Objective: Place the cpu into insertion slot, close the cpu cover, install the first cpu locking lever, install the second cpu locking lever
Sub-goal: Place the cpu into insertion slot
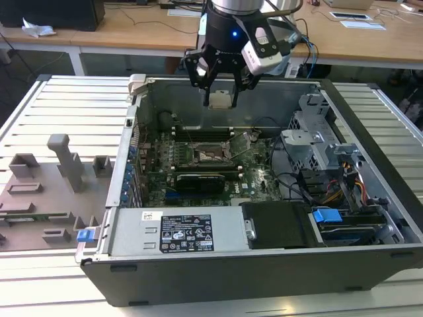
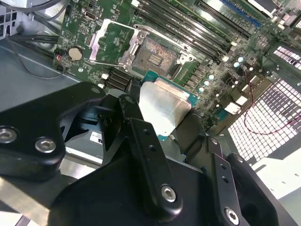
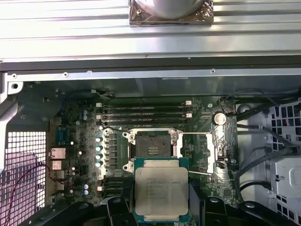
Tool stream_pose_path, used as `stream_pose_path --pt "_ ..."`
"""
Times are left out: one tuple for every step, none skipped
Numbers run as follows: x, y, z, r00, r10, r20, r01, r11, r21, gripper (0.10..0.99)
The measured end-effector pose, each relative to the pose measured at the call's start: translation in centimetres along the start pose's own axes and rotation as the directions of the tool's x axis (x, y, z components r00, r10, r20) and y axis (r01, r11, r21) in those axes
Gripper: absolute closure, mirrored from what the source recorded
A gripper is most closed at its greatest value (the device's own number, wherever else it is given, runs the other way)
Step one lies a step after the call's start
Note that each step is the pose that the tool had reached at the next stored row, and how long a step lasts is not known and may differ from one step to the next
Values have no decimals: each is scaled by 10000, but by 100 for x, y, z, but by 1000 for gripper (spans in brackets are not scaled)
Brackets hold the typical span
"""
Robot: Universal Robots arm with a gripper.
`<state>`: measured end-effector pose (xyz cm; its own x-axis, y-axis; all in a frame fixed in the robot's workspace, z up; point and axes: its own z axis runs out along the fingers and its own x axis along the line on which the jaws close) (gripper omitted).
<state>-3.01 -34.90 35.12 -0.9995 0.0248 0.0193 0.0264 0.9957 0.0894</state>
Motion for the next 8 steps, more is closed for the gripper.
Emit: stream_pose_path --pt "0 -1 6 10000 0 1 0 10000 0 541" --pt "0 -1 13 10000 0 0 0 10000 0 541" --pt "-1 -2 22 10000 0 1 0 10000 -1 541" --pt "-1 -3 36 10000 0 0 0 10000 0 541" --pt "-1 -4 49 10000 0 0 0 10000 1 541" --pt "-1 -6 61 10000 0 0 0 10000 1 541" --pt "-1 -6 66 10000 0 0 0 10000 0 541" --pt "-1 -6 71 10000 0 0 0 10000 0 541"
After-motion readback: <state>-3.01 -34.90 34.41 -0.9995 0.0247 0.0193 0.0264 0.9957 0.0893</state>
